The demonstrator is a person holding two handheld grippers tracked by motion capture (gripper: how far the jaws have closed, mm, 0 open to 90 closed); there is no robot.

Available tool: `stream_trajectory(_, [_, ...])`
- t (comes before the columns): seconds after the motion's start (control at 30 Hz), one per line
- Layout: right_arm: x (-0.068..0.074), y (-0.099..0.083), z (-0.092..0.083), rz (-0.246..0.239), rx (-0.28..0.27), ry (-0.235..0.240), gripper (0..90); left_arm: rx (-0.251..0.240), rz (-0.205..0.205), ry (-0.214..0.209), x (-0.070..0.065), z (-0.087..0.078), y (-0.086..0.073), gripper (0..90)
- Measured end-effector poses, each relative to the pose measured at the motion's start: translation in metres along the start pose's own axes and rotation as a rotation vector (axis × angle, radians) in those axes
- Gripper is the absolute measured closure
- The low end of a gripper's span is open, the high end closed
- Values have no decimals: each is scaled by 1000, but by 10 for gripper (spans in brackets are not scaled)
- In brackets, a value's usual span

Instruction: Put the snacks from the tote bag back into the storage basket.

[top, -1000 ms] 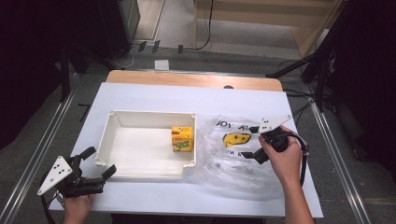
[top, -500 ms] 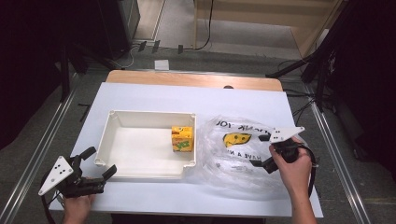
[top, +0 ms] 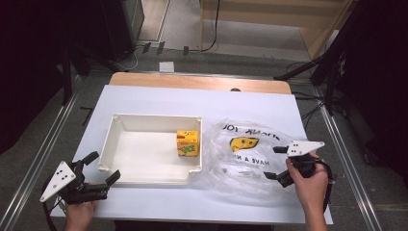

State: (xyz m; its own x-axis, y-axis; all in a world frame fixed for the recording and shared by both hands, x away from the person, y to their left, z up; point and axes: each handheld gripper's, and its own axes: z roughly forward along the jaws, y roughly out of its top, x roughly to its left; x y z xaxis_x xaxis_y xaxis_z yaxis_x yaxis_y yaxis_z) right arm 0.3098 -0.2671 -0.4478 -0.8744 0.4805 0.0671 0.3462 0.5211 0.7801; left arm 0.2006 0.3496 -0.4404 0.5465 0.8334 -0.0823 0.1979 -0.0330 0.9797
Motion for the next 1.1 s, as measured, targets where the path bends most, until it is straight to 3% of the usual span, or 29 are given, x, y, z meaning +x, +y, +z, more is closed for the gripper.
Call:
stream_trajectory(0.57, [7, -27, -6, 15, -63, -22, 47, 7, 9, 7, -1, 0, 0, 0])
stream_trajectory(0.93, [12, -41, -16, 26, -151, -66, 89, -6, -5, 15, 0, 0, 0, 0])
stream_trajectory(1.1, [13, -51, -23, 60, -210, -81, 109, -24, -20, 19, 2, -3, 0, 0])
